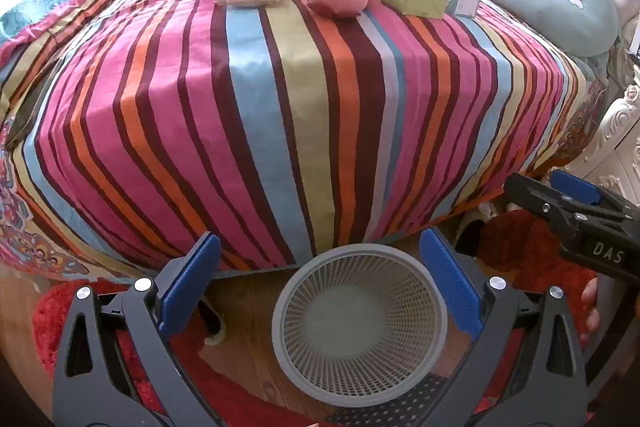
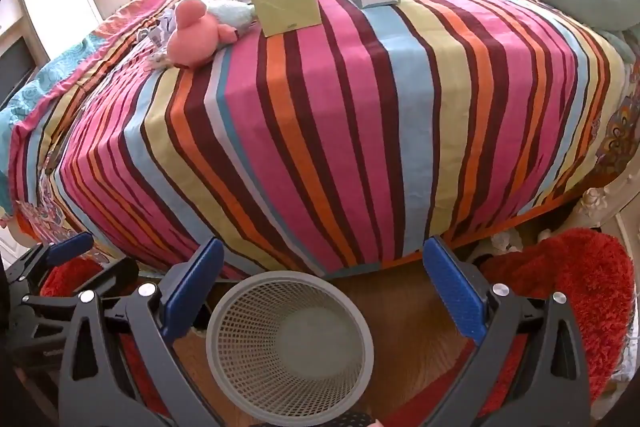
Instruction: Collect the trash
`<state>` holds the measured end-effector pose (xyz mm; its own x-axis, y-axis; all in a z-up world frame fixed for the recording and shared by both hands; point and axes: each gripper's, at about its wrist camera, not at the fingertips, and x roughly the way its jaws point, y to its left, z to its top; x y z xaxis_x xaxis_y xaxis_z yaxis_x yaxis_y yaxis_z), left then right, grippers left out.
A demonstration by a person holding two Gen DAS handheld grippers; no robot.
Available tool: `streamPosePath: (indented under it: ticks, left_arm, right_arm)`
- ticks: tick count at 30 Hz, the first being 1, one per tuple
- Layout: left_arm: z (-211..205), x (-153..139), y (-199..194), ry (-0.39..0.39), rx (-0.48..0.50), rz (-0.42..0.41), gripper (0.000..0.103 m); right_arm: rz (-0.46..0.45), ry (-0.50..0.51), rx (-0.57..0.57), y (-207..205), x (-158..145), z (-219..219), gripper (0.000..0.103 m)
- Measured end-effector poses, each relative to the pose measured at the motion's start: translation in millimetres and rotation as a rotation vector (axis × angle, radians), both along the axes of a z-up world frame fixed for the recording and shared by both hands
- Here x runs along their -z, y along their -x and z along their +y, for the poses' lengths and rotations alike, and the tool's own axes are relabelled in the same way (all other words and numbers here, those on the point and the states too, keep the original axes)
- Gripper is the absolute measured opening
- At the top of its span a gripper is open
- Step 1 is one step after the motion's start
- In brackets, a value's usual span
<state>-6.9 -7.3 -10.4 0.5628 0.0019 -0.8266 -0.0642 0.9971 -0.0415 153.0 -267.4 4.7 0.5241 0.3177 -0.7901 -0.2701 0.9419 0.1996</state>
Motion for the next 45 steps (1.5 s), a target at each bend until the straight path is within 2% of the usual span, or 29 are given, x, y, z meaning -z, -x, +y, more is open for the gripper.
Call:
streamPosePath:
  ticks: [45]
  left_arm:
    - [-14,6,12,-0.006,0.013,0.02,0.097]
  right_arm:
    - [0.014,0.004,-0.01,13,3,0,0.096]
